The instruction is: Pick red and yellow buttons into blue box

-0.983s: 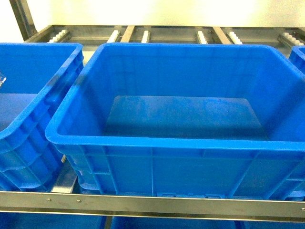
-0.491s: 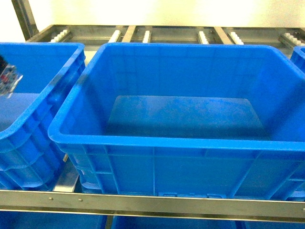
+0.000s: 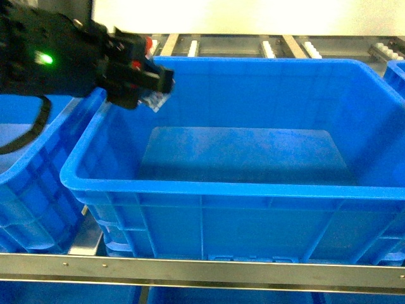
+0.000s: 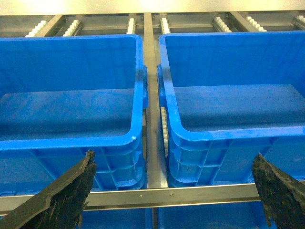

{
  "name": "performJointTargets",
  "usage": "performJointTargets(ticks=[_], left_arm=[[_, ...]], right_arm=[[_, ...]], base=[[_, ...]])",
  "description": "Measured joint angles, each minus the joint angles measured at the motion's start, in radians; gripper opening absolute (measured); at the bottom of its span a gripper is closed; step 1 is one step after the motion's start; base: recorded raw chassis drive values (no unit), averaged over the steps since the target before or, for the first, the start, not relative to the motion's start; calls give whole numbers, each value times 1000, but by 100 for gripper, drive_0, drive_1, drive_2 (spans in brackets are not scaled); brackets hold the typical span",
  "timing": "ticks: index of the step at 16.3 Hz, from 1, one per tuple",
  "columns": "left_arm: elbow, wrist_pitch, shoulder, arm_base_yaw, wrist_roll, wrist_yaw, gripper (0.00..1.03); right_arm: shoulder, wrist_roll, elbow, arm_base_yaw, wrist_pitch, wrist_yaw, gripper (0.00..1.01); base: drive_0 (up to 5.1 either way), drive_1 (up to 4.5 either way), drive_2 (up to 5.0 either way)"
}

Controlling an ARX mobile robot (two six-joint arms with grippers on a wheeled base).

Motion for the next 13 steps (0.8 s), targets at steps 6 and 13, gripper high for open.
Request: performJointTargets(ticks=[6, 13], left_arm=[[178, -137, 207, 21, 73, 74, 64], [45, 156, -32, 77, -105, -81, 98]], right_arm=[[0, 0, 0, 0, 0, 0, 98], [0, 0, 0, 0, 0, 0, 98]], base=[[0, 0, 0], [0, 0, 0]])
